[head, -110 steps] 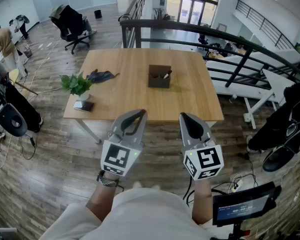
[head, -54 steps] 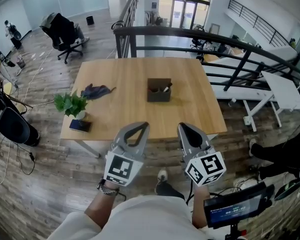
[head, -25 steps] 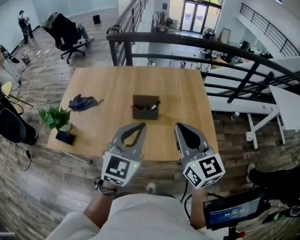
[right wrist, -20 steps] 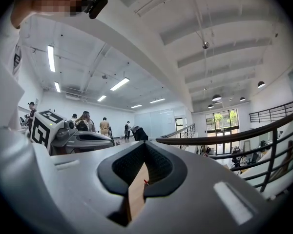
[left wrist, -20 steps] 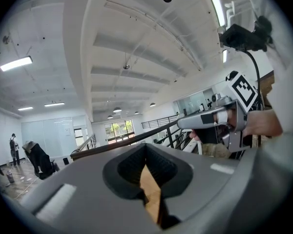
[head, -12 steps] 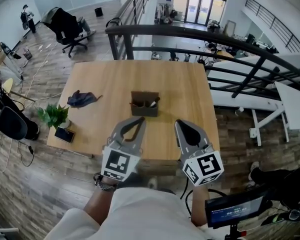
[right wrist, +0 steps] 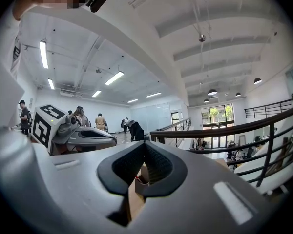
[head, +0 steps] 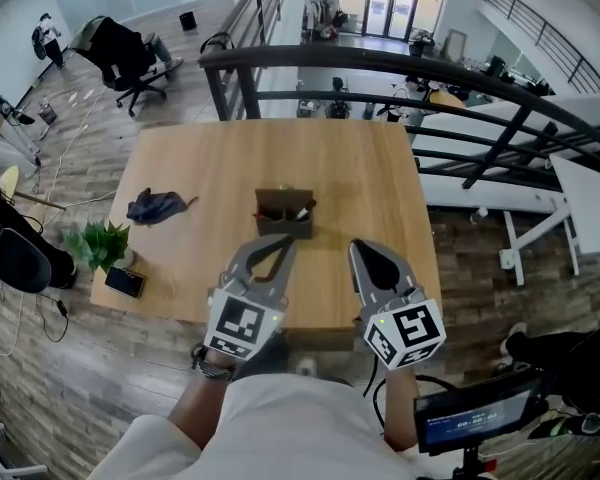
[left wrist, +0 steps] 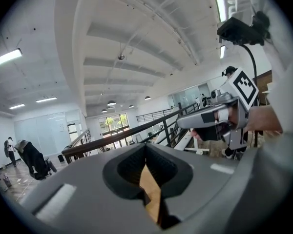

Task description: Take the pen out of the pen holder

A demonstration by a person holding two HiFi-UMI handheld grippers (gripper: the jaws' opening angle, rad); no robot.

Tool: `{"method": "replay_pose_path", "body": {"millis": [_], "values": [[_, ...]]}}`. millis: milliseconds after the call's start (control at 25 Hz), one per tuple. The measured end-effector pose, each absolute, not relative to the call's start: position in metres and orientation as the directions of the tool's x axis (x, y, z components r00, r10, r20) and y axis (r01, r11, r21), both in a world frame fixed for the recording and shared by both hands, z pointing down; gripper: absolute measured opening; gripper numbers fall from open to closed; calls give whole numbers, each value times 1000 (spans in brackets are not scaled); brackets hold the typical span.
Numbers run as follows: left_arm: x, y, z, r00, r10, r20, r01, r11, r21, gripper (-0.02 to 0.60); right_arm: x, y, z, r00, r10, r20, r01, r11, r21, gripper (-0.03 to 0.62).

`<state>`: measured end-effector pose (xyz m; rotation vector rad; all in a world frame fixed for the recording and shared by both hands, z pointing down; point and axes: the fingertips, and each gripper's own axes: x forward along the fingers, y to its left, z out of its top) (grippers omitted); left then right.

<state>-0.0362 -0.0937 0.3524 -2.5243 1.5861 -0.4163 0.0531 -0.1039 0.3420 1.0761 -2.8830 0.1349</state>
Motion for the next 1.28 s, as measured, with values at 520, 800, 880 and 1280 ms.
{"method": "replay_pose_path", "body": {"millis": [520,800,880,1280], "values": [[-38,-151,404,458,-838,297,-824,-526,-213,33,39,-151,376,-737,-654,172,-674,732,-101,3],[-46,-176,439,461,-806,371,-811,-553,-192,34,36,-170,398,-709,-667,229,-700,703,-120,2],[-46,-181,449,464,-793,395,-803,-564,-190,34,36,-174,402,-702,-671,238,-708,695,-129,2],[-48,-204,495,470,-731,495,-766,-617,-183,46,42,-185,430,-660,-688,302,-747,644,-166,3]]}}
